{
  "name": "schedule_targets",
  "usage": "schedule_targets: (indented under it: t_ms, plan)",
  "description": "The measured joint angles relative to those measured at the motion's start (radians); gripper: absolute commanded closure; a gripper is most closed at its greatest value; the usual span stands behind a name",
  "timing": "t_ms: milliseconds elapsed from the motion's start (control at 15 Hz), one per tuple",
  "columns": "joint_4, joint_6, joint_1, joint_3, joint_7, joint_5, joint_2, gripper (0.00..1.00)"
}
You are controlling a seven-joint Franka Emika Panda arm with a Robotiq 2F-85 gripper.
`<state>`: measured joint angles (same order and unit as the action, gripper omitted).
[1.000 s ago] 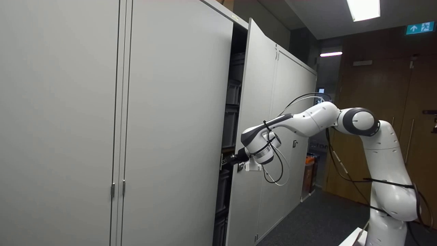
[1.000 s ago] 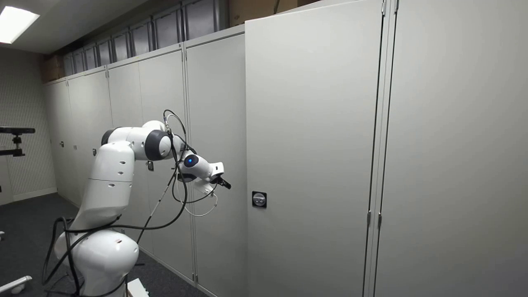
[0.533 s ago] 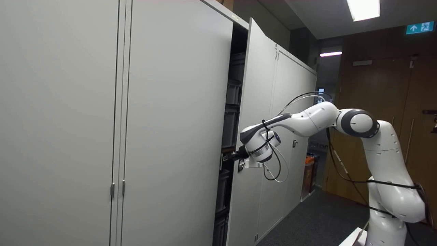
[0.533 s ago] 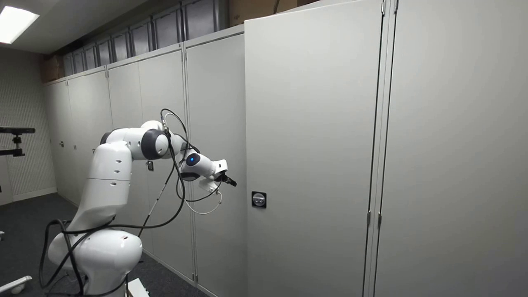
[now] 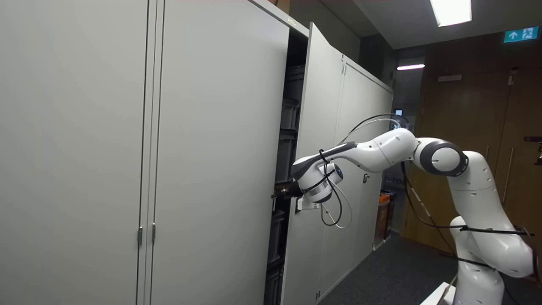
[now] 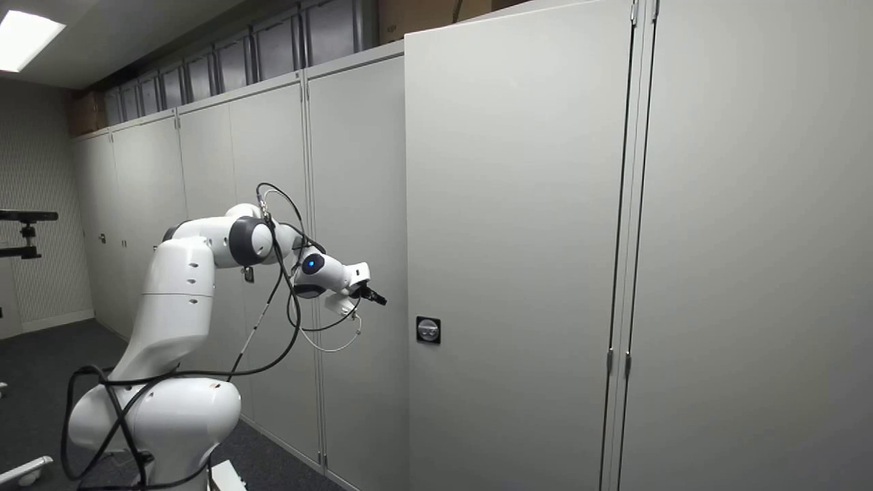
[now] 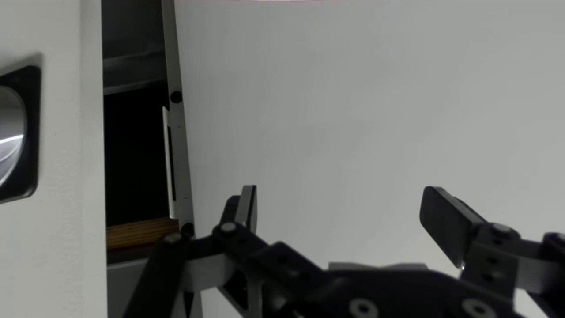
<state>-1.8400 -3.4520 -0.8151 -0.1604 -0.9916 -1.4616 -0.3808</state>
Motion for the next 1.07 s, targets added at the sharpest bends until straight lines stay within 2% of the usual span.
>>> schedule_targets:
  t_ms: [200, 1067]
  plan:
    - [0.016, 0.000, -0.034, -0.025, 0.000, -0.014, -0.015, 0.00]
    - [0.021, 0.000, -0.034, -0.031, 0.000, -0.014, -0.020, 0.00]
